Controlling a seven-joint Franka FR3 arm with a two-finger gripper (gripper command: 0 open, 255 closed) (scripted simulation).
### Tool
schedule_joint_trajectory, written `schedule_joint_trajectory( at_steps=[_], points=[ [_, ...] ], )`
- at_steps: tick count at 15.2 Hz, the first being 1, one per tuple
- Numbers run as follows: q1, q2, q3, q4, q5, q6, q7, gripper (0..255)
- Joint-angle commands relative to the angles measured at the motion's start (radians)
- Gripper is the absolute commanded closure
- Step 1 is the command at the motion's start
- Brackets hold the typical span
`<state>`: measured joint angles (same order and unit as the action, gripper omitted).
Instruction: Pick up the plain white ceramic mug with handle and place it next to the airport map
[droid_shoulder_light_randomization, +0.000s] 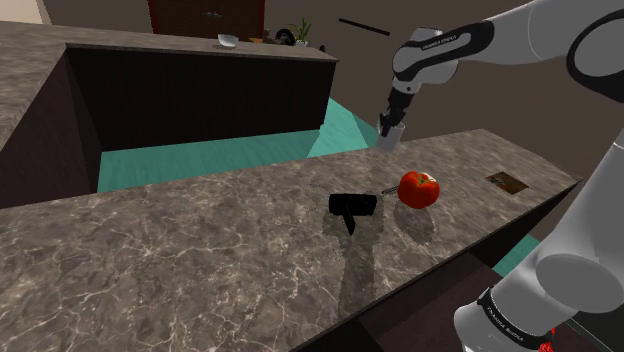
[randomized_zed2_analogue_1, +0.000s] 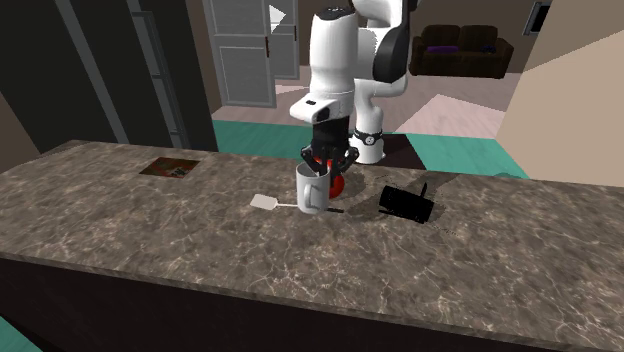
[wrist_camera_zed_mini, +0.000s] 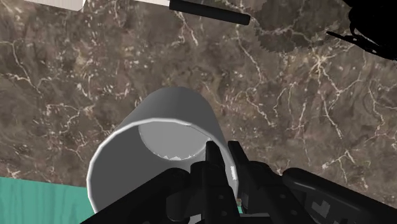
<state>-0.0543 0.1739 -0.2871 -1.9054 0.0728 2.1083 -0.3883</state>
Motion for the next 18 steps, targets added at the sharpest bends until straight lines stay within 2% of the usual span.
schedule_joint_trajectory(
  at_steps=[1,10,18],
  points=[
    [0.001,-0.008,0.0,0.018,-0.003,-0.025,0.004,255],
    [0.003,-0.037,-0.002,0.092,-0.016,-0.127,0.013,255],
    [-0.084,-0.131,-0.079,-0.024,-0.035,-0.105,-0.147,255]
  ],
)
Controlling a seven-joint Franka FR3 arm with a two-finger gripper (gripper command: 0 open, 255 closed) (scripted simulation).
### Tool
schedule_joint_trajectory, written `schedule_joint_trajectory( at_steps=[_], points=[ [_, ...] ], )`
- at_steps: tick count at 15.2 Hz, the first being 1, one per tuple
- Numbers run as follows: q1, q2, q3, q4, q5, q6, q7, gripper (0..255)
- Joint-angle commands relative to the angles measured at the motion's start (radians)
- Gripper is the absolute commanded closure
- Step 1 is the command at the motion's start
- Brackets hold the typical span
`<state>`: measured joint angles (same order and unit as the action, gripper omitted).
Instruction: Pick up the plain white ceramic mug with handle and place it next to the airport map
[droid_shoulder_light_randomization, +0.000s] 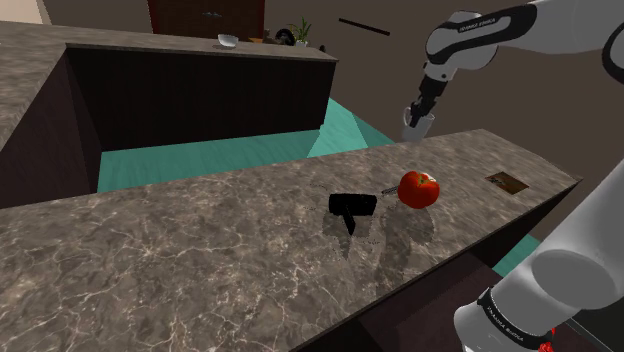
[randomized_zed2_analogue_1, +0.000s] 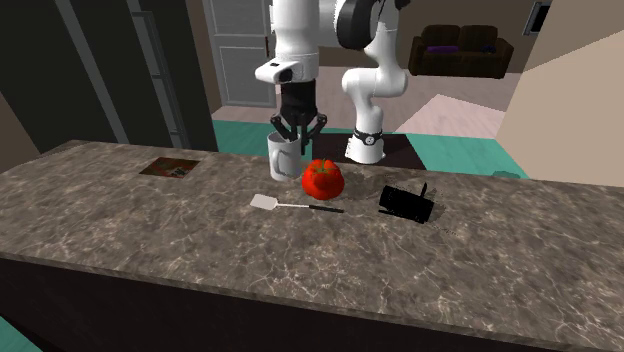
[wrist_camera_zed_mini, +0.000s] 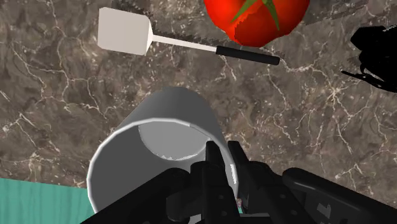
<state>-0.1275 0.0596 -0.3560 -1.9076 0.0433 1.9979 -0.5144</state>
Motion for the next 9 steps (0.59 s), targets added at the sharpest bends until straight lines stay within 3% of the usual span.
schedule_joint_trajectory(
  at_steps=[1,9],
  points=[
    [-0.022,-0.025,-0.021,-0.031,-0.007,0.006,-0.042,255],
    [-0.115,-0.053,-0.111,-0.061,-0.011,0.006,-0.224,255]
  ],
)
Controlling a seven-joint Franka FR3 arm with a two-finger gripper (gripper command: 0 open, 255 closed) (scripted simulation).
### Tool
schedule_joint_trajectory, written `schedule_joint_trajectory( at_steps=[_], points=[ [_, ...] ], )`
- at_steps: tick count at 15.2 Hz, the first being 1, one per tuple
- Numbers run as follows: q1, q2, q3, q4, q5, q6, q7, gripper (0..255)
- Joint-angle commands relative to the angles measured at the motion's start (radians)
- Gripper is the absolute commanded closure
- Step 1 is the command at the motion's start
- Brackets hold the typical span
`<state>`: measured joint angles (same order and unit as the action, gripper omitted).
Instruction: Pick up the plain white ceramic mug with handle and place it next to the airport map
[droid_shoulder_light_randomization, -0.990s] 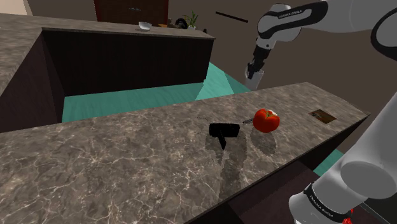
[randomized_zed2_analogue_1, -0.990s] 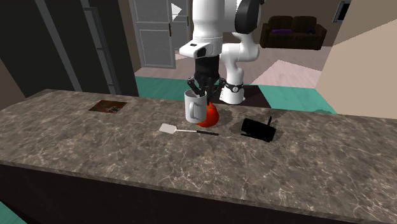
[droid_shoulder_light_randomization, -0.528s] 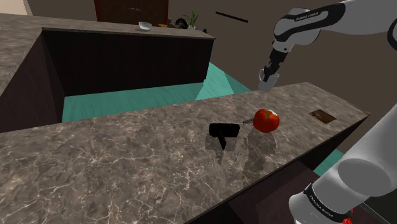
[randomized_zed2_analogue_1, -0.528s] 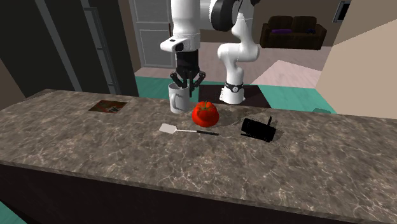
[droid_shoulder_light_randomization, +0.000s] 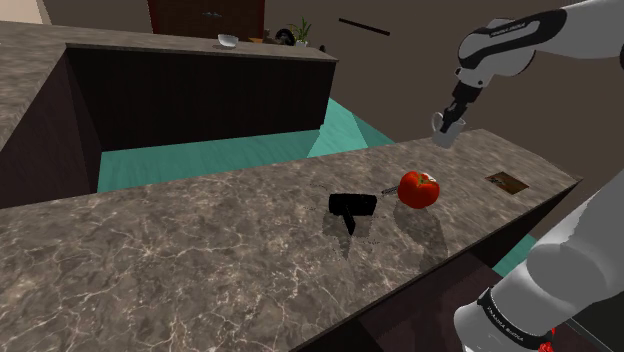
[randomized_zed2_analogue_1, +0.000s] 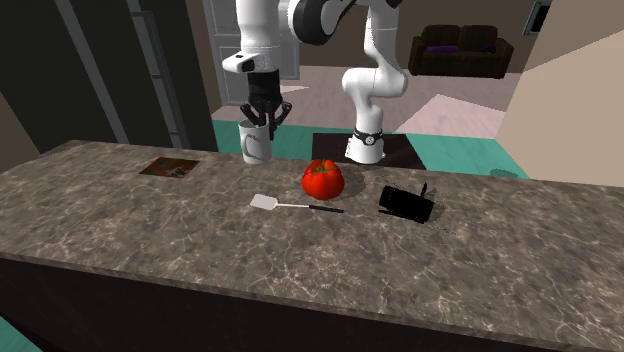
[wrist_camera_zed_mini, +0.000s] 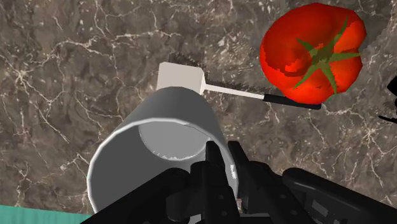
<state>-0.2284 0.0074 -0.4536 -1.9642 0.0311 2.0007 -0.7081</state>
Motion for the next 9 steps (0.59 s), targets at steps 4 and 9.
schedule_joint_trajectory(
  at_steps=[4,9],
  points=[
    [-0.062,0.01,-0.062,0.008,0.01,-0.003,-0.13,255],
    [-0.127,0.049,-0.12,0.05,0.037,-0.017,-0.263,255]
  ],
)
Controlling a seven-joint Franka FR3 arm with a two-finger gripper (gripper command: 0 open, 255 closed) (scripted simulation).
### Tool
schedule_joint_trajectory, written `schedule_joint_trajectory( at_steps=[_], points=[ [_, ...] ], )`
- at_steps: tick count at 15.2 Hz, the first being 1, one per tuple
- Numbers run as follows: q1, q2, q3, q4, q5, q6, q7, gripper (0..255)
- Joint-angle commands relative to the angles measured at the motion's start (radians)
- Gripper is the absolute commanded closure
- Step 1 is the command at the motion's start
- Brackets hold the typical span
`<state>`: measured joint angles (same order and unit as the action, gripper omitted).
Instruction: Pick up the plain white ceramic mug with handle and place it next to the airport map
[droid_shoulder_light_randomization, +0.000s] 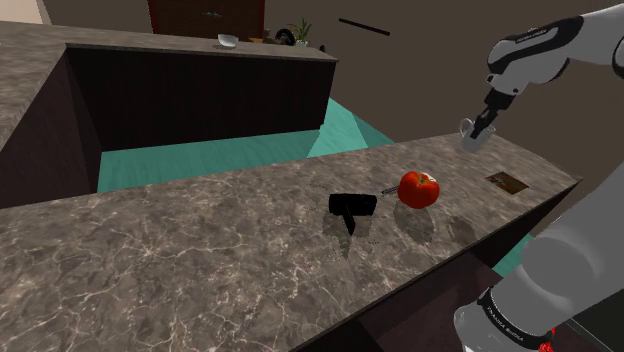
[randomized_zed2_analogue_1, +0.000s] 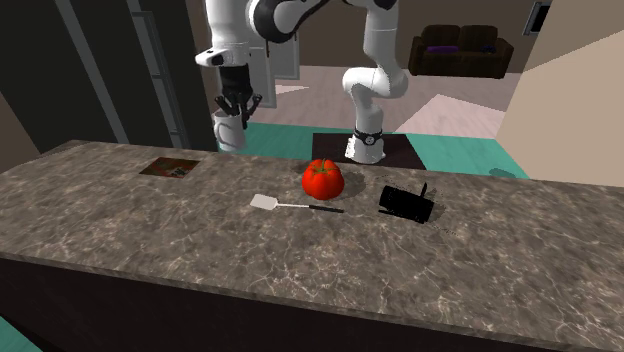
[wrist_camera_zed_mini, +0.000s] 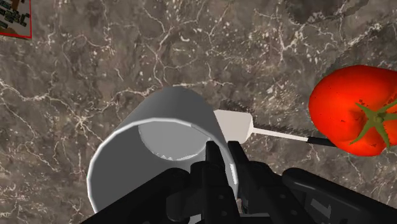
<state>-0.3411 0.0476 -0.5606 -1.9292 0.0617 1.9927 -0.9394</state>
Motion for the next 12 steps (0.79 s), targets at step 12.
schedule_joint_trajectory(
  at_steps=[12],
  points=[
    [-0.228,0.221,-0.113,0.244,0.154,-0.09,-0.37,255]
  ],
)
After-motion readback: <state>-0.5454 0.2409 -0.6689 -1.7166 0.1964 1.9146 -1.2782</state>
